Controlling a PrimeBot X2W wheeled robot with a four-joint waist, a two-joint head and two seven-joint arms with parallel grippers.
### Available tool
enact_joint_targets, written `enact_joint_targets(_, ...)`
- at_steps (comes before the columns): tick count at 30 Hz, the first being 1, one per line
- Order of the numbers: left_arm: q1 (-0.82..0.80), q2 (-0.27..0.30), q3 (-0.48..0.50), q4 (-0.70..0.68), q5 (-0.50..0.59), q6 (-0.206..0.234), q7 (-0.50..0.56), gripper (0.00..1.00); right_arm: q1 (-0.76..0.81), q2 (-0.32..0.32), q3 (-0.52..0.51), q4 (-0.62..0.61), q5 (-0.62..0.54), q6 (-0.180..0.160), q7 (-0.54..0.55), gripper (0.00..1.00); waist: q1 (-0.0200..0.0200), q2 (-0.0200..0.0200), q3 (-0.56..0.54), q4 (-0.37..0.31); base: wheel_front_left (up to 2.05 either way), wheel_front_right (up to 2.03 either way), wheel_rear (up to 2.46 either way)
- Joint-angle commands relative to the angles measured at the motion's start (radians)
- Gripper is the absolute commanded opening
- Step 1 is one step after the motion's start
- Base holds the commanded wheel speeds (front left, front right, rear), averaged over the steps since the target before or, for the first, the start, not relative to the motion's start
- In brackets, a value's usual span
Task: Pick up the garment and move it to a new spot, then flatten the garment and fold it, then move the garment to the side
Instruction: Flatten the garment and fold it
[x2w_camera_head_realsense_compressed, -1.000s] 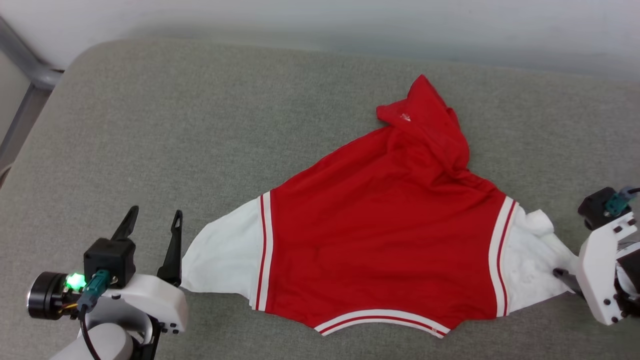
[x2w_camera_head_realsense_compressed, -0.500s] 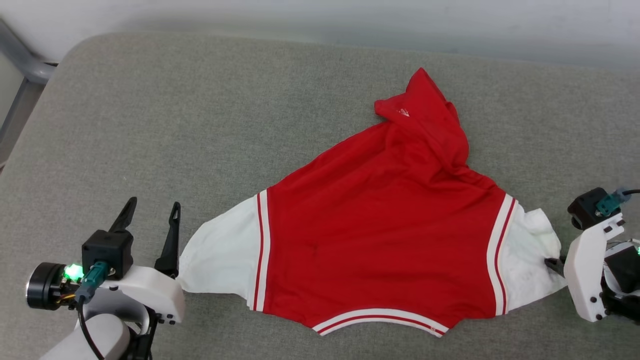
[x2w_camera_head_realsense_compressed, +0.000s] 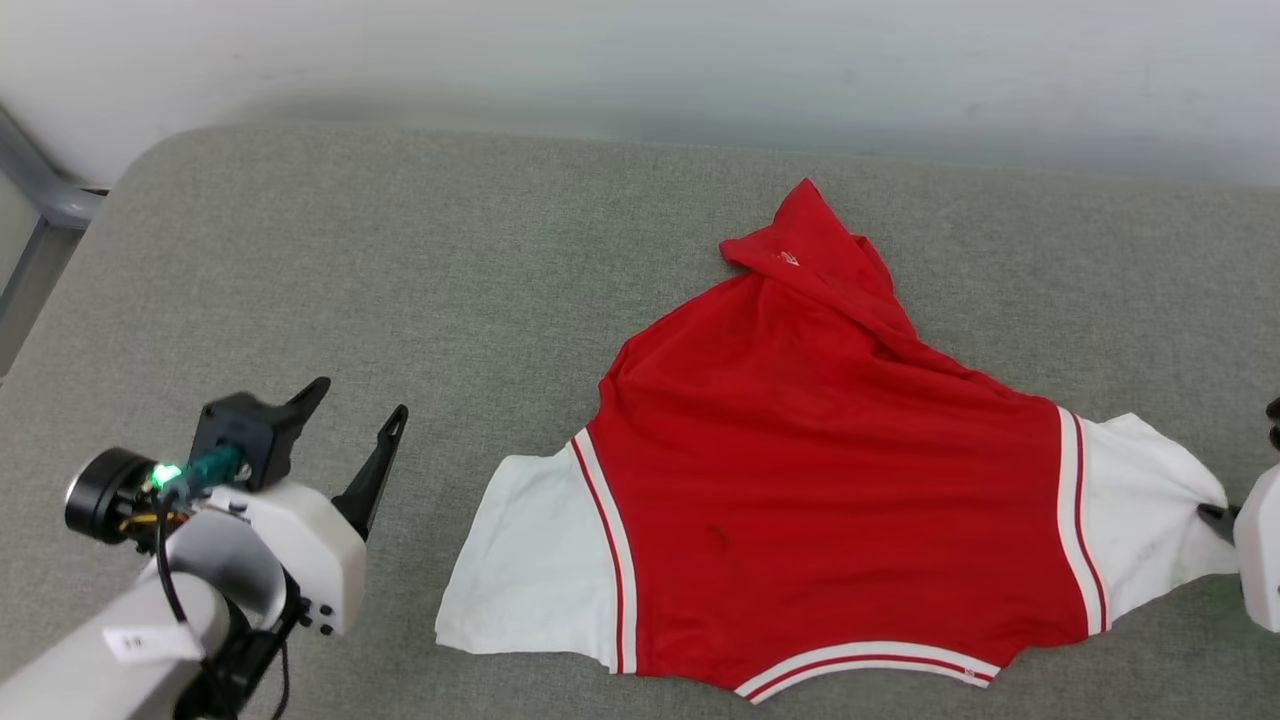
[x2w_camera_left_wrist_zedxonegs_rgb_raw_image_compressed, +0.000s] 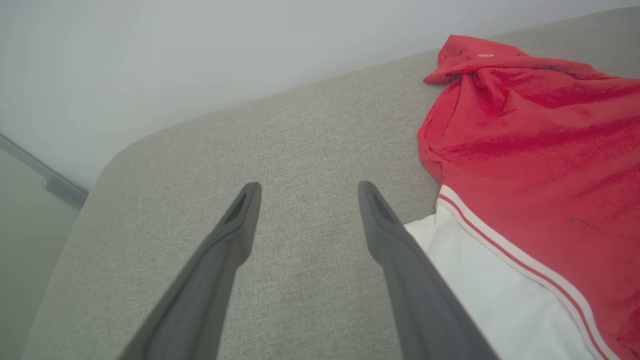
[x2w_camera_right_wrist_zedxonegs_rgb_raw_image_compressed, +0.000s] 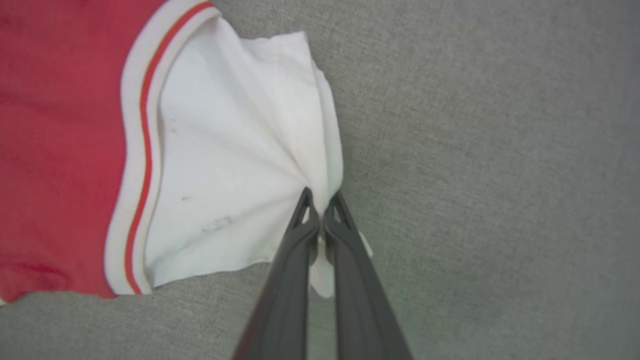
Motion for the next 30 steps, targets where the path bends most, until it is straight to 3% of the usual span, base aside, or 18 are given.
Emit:
enact_joint_targets(1,-0.025,0.014,-0.004,-0.004,-0.008,-0.017,0.03,1.0,0.007,0.012,0.004,0.008,0.003,-0.002,-0.009,0.0,0.0,0.0,-0.005,-0.003,0.0,0.0,0.0)
enact_joint_targets(6,-0.106,0.048,-0.06,-0.034,-0.072,-0.139,0.265,1.0,-0.004,0.039,0.024,0.035,0.0,-0.002,-0.024,0.0,0.0,0.0,-0.018,-0.01,0.0,0.0,0.0)
enact_joint_targets(7,-0.157,0.054,-0.092,-0.055,-0.109,-0.193,0.401,1.0,-0.016,0.05,0.035,0.046,0.003,-0.002,-0.032,0.0,0.0,0.0,-0.022,-0.014,0.0,0.0,0.0)
enact_joint_targets(12,-0.213,0.04,-0.149,-0.058,-0.158,-0.255,0.594,1.0,-0.038,0.062,0.058,0.065,0.007,-0.002,-0.041,0.0,0.0,0.0,-0.023,-0.024,0.0,0.0,0.0)
enact_joint_targets(18,-0.221,0.006,-0.204,0.001,-0.187,-0.311,0.698,1.0,-0.071,0.075,0.091,0.071,0.01,-0.002,-0.047,0.0,0.0,0.0,-0.01,-0.045,0.0,0.0,0.0)
enact_joint_targets(30,-0.196,-0.036,-0.294,0.146,-0.168,-0.358,0.755,1.0,-0.134,0.089,0.143,0.085,0.021,-0.002,-0.07,0.0,0.0,0.0,0.034,-0.077,0.0,0.0,0.0)
